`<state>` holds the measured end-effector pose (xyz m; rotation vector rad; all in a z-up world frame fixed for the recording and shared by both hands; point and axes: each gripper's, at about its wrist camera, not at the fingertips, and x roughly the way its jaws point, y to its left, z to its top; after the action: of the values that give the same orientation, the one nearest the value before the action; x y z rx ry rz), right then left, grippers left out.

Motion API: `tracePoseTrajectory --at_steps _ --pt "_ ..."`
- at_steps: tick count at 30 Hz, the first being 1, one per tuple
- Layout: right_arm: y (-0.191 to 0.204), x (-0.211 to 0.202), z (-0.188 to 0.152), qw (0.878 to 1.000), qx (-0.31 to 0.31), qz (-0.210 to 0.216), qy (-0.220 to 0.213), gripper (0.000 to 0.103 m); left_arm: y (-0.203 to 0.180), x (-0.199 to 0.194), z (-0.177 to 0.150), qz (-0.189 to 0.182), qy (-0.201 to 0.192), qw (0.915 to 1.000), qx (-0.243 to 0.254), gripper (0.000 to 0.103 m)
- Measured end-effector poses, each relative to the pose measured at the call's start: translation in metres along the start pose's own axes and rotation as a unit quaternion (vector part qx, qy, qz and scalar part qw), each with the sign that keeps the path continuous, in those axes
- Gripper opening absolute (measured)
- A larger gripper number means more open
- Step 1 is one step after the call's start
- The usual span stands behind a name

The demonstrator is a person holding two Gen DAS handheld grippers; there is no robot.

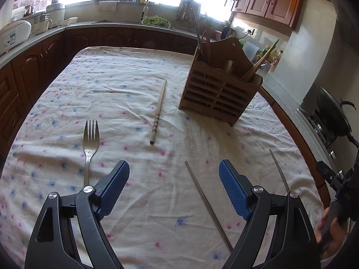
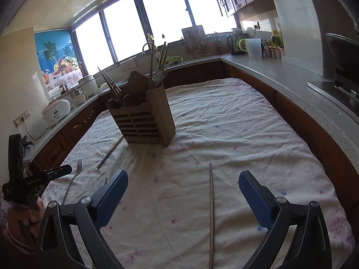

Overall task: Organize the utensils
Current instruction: 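Lower the left tool to a metal chopstick while the right tool reaches another metal chopstick, then close the left tool on a metal chopstick while the right tool closes on the other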

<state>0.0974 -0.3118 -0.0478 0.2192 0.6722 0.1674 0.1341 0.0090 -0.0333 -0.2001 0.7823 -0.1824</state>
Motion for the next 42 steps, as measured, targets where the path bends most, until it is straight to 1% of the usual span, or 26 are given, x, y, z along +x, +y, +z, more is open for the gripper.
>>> tracePoseTrajectory --at_steps 3,8,15,16,17,19,20,22,23,25,28,29,30,33,35,36,37,38,39,40,41,42 --pt "-0.006 0.001 -0.012 1.000 0.006 -0.004 0.008 0.100 -0.005 0.004 -0.008 -0.002 0.012 0.9999 0.003 0.084" --pt "-0.012 0.005 -0.018 1.000 0.010 -0.005 0.018 0.100 -0.016 0.014 -0.016 -0.005 0.035 0.9993 0.012 0.084" --pt "-0.013 0.018 -0.010 0.999 -0.005 -0.008 0.032 0.099 -0.030 0.029 -0.018 -0.003 0.061 0.9976 0.033 0.084" --pt "-0.013 0.021 -0.009 0.999 -0.008 -0.009 0.035 0.097 -0.032 0.030 -0.017 -0.003 0.063 0.9974 0.036 0.082" --pt "-0.013 0.024 -0.007 0.999 -0.011 -0.011 0.040 0.095 -0.034 0.032 -0.017 -0.003 0.065 0.9971 0.039 0.080" --pt "-0.015 0.032 -0.005 0.998 -0.013 -0.011 0.052 0.081 -0.035 0.038 -0.014 -0.005 0.075 0.9963 0.042 0.064" --pt "-0.016 0.036 -0.004 0.998 -0.013 -0.012 0.058 0.079 -0.036 0.041 -0.013 -0.006 0.082 0.9958 0.041 0.060" --pt "-0.018 0.044 -0.002 0.997 -0.012 -0.013 0.071 0.069 -0.036 0.048 -0.011 -0.010 0.093 0.9949 0.039 0.048" --pt "-0.020 0.048 0.000 0.997 -0.012 -0.014 0.076 0.067 -0.037 0.051 -0.010 -0.010 0.096 0.9945 0.039 0.046" --pt "-0.022 0.056 0.002 0.996 -0.013 -0.018 0.086 0.058 -0.038 0.059 -0.009 -0.006 0.106 0.9935 0.041 0.043" --pt "-0.025 0.067 0.006 0.995 -0.009 -0.017 0.099 0.051 -0.038 0.071 -0.008 -0.004 0.125 0.9913 0.042 0.034" --pt "-0.026 0.071 0.006 0.994 -0.010 -0.019 0.104 0.050 -0.039 0.076 -0.009 -0.002 0.133 0.9902 0.042 0.034" --pt "-0.027 0.075 0.007 0.994 -0.010 -0.020 0.110 0.046 -0.039 0.079 -0.009 -0.001 0.136 0.9898 0.044 0.033" --pt "-0.028 0.089 0.007 0.991 -0.013 -0.023 0.129 0.037 -0.045 0.084 -0.008 0.008 0.132 0.9893 0.062 0.033" --pt "-0.028 0.099 0.005 0.989 -0.018 -0.029 0.144 0.030 -0.051 0.088 -0.007 0.005 0.128 0.9886 0.080 0.033" --pt "-0.029 0.104 0.003 0.987 -0.020 -0.033 0.153 0.023 -0.055 0.091 -0.007 0.004 0.126 0.9878 0.092 0.028" --pt "-0.029 0.108 0.001 0.986 -0.020 -0.036 0.161 0.019 -0.060 0.093 -0.007 0.004 0.123 0.9866 0.107 0.022" --pt "-0.028 0.108 0.001 0.987 -0.023 -0.040 0.157 0.016 -0.065 0.095 -0.007 -0.003 0.123 0.9851 0.120 0.018" --pt "-0.027 0.110 0.001 0.986 -0.025 -0.040 0.160 0.007 -0.069 0.096 -0.007 -0.013 0.124 0.9836 0.130 0.017" --pt "-0.026 0.111 0.001 0.986 -0.024 -0.036 0.162 0.006 -0.073 0.098 -0.007 -0.029 0.129 0.9814 0.140 0.013" --pt "-0.025 0.111 0.001 0.986 -0.023 -0.030 0.162 0.006 -0.077 0.099 -0.007 -0.036 0.133 0.9796 0.146 0.011" --pt "-0.022 0.112 0.000 0.986 -0.027 -0.032 0.163 0.006 -0.080 0.100 -0.007 -0.035 0.134 0.9788 0.151 0.011"
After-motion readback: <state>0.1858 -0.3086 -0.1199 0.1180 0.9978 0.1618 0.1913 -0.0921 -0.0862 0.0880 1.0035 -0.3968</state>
